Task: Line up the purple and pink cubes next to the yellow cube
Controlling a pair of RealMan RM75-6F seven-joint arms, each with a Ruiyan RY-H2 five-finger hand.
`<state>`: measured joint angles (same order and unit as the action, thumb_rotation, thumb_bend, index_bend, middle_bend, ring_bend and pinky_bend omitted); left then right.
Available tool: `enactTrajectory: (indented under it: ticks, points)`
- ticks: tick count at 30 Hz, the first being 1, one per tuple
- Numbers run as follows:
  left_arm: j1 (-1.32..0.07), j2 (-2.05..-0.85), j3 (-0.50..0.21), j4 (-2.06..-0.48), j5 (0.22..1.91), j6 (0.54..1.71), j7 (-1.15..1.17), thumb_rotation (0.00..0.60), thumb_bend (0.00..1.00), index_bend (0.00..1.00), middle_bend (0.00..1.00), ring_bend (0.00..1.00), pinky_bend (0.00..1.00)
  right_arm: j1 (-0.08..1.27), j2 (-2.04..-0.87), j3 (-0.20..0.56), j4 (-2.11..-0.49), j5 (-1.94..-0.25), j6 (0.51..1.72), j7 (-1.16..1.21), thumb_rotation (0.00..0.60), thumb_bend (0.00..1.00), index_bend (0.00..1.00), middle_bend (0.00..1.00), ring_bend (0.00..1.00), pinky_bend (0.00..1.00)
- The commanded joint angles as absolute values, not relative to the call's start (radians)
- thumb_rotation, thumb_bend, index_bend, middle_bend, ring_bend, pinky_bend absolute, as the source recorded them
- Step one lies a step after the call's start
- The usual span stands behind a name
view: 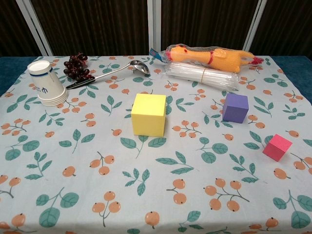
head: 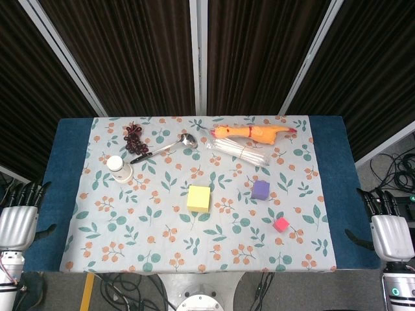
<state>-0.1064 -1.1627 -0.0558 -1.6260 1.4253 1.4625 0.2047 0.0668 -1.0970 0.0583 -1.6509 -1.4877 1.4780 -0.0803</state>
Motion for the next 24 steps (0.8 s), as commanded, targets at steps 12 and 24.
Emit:
enactTrajectory:
  ticks: [12, 24]
  points:
    - [-0.106, -1.163, -0.052, -1.627, 1.426, 1.457, 0.198, 0.6, 0.0, 0.14, 0.13, 0.1, 0.09, 0.07, -1.092, 0.059, -1.66, -1.489, 1.472, -0.078, 0.529, 0.07, 0.1, 0.16, 0.0, 0.06]
    - [-0.106, -1.164, -0.044, -1.625, 1.447, 1.46, 0.187, 0.6, 0.0, 0.14, 0.13, 0.1, 0.09, 0.224, -1.073, 0.113, -1.727, -1.386, 1.226, -0.164, 0.529, 0.07, 0.19, 0.2, 0.01, 0.09]
